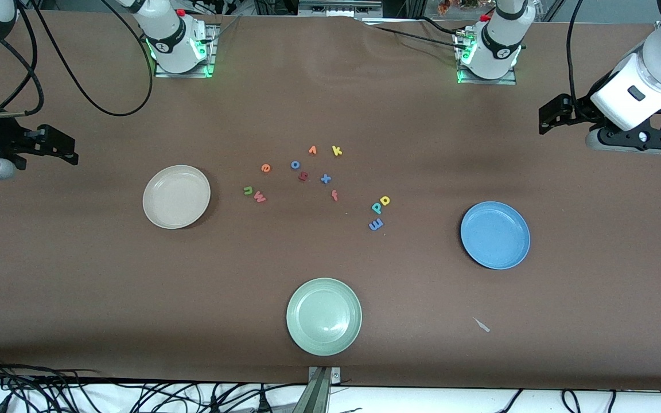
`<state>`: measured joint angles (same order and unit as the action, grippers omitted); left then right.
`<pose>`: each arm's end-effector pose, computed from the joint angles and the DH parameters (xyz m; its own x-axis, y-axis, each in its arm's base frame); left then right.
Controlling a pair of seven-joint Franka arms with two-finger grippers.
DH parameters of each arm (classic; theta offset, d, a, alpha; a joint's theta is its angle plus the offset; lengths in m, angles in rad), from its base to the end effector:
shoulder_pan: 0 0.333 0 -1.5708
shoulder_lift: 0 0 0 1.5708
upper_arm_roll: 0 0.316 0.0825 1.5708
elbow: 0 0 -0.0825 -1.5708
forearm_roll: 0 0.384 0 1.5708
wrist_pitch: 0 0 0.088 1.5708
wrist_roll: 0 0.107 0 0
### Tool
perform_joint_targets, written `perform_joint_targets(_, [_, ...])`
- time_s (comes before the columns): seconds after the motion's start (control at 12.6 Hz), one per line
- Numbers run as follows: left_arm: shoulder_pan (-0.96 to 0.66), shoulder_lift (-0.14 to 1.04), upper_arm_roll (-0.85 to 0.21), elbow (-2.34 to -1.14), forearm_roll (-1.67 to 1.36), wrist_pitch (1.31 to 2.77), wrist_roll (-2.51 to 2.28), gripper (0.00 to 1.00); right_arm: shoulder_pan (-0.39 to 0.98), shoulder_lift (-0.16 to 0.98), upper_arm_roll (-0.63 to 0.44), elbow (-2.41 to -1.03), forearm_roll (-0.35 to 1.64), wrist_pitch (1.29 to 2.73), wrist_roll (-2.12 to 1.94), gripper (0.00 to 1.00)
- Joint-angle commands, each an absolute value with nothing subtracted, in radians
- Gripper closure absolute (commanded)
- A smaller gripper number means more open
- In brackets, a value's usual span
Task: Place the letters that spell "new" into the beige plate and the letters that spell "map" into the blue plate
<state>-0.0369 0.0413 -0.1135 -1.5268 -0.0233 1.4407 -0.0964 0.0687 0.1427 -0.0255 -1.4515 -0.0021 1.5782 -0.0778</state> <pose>0.5464 -0.0842 0.6117 0.9901 -0.0563 -0.1288 -0.0547 -0.9984 0.0156 0.5981 0.0268 0.5992 0.9925 0.1209 -0.0163 0.1210 -0.9926 0.0045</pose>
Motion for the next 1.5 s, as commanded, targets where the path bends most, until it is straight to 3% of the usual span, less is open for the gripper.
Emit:
perform_joint_targets(0.0, [-0.031,0.051,-0.112,-1.500,-0.049,1.420,-0.080,0.00,0.071,0.144,-0.021,-1.439,-0.014,1.575,-0.072,0.00])
perform_joint_targets(1.19, [-0.057,0.061,-0.118,-1.502,-0.048,1.422,-0.077,0.00,0.072,0.147,-0.029,-1.437,-0.041,1.585,-0.067,0.00])
perform_joint_targets(1.42, [-0.051,0.063,-0.117,-1.502,-0.038,1.436,-0.077,0.00,0.077,0.213,-0.028,-1.434,-0.041,1.630,-0.066,0.00])
